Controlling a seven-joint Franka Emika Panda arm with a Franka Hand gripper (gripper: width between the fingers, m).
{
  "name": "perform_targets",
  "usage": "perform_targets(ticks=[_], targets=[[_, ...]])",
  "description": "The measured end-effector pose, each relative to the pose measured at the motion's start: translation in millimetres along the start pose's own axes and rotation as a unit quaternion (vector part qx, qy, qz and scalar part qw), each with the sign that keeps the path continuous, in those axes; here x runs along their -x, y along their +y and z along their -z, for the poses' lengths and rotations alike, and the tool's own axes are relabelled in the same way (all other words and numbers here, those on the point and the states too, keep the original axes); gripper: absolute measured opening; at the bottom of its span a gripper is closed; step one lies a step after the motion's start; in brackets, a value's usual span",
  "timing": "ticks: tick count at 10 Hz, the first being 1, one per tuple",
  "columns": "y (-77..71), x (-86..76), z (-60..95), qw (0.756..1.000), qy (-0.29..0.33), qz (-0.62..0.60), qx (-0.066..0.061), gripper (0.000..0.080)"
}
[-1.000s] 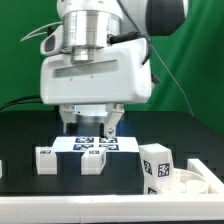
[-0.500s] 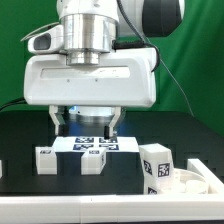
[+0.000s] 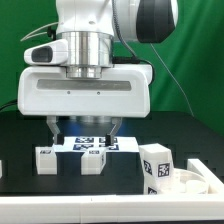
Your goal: Assemble stool
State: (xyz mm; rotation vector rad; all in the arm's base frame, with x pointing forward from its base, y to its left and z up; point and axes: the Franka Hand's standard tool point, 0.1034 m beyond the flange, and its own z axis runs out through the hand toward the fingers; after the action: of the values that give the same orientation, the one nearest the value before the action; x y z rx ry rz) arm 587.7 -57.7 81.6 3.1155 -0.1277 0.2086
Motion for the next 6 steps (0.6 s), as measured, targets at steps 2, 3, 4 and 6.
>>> perform_targets(ticks=[2,3,4,6], targets=[[2.7,3.9,-1.4,1.0,-0.016,0.005,-0.003,0.0649],[7.9,12.4,-4.5,0.999,-0.043,-0.004,-0.012,0.0649],[2.9,25.4,-4.8,0.993,-0.11,-0.041,-0.028,0.0649],[0.5,34.8,-4.7,0.97,-0.225,-0.077,-0.049,0.0649]])
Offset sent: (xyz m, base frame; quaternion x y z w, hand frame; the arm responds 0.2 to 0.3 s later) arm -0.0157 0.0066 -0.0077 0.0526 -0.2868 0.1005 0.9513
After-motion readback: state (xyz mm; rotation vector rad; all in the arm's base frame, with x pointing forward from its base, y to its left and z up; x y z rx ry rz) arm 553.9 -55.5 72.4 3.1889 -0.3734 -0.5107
